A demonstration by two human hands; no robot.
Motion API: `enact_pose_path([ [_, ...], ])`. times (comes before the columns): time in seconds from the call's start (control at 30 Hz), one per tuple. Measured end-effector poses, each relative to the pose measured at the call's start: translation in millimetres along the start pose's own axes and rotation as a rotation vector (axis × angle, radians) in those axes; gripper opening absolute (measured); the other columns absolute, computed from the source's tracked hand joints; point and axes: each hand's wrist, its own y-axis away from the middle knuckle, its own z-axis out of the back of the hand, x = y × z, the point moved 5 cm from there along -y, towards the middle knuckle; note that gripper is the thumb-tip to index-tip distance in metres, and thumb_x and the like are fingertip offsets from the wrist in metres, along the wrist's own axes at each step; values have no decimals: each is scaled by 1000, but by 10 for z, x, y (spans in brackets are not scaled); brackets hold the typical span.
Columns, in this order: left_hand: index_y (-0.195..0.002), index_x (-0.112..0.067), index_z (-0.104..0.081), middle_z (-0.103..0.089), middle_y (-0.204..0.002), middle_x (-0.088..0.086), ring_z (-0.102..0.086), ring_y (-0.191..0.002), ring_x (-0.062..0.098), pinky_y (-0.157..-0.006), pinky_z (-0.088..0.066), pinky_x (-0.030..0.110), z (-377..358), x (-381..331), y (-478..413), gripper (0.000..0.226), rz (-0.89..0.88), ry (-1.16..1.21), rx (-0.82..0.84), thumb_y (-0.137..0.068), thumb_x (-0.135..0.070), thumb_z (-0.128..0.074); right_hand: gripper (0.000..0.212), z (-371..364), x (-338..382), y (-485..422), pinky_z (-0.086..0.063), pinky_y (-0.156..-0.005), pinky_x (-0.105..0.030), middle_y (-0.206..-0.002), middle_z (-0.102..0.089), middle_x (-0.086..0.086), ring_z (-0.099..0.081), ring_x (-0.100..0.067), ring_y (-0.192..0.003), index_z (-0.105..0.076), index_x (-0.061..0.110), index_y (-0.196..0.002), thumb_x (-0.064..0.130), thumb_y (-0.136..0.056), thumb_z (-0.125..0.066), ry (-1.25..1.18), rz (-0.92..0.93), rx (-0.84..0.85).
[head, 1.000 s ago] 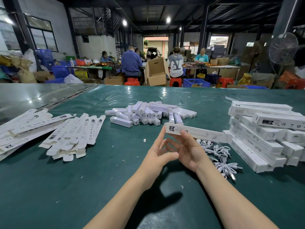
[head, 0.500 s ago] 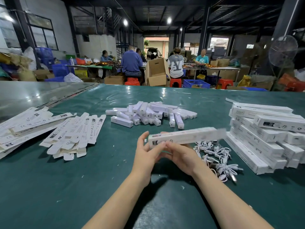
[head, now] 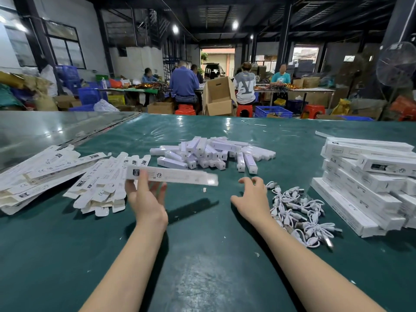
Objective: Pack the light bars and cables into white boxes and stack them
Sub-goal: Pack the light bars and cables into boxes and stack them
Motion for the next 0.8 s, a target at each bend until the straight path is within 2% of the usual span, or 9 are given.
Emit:
enact_pose_path([
  [0.1,-89,-32,-49,-48,-74,-9,-48,-57,-5,-54,-39,10,-55,-134,79,16,-296,-232,66,-96,-17,-49,51,18,-28,-157,-30,-104,-38,-142,-26,-14,-22,-30,-133,-42,10,-128,19,-80,-57,97,-60,-16],
  [0.17,-98,-29,-47,-48,-79,-8,-50,-61,-7,-61,-40,13,-94,-139,141,17,-377,-283,165,-95,-13,-51,49,18,-46,-252,-32,-103,-38,-142,-27,-14,-22,-30,-133,-43,9,-127,21,-81,-56,140,-57,-11],
  [0.23,-114,-25,-44,-52,-94,-7,-54,-75,-8,-71,-43,12,-137,-98,203,34,-414,-425,253,-88,-12,-61,49,25,-71,-330,-31,-104,-39,-142,-28,-13,-24,-30,-132,-43,10,-127,26,-82,-56,172,-48,-17],
  [0.33,-108,-34,-47,-65,-97,-5,-62,-81,0,-73,-46,20,-173,131,238,45,-167,-553,400,-79,-8,-70,56,16,-129,-423,-24,-108,-41,-145,-24,-15,-20,-32,-134,-39,19,-133,39,-83,-55,234,-84,-8],
  [0.4,-108,-27,-51,-72,-86,-4,-68,-75,6,-66,-50,24,-156,338,274,40,137,-543,521,-82,2,-62,65,-30,-166,-470,-17,-111,-43,-151,-14,-17,-11,-34,-139,-31,27,-139,51,-83,-52,298,-124,42],
  [0.5,-105,-18,-55,-73,-88,3,-70,-78,13,-66,-56,25,-147,468,315,31,323,-598,641,-81,0,-62,73,-69,-210,-538,-9,-113,-44,-155,-3,-14,0,-36,-142,-23,33,-143,65,-81,-46,374,-160,104],
  [0.6,-94,-10,-59,-73,-84,2,-70,-73,14,-65,-58,31,-168,452,295,18,377,-506,604,-78,-19,-61,71,-86,-230,-579,-6,-113,-46,-157,-3,-10,3,-37,-142,-23,33,-144,68,-84,-37,449,-158,129],
  [0.7,-94,-4,-54,-74,-81,5,-71,-70,18,-67,-58,35,-182,419,253,18,438,-268,464,-92,-21,-50,68,-94,-220,-574,-9,-112,-47,-155,-12,-7,0,-36,-142,-29,27,-143,66,-87,-33,481,-149,113],
  [0.8,-94,-2,-49,-64,-73,11,-69,-57,22,-56,-58,42,-169,374,235,29,518,-4,281,-94,-30,-49,56,11,-141,-529,-19,-109,-44,-147,-27,-8,-13,-33,-139,-45,17,-132,53,-89,-45,369,-83,-59],
])
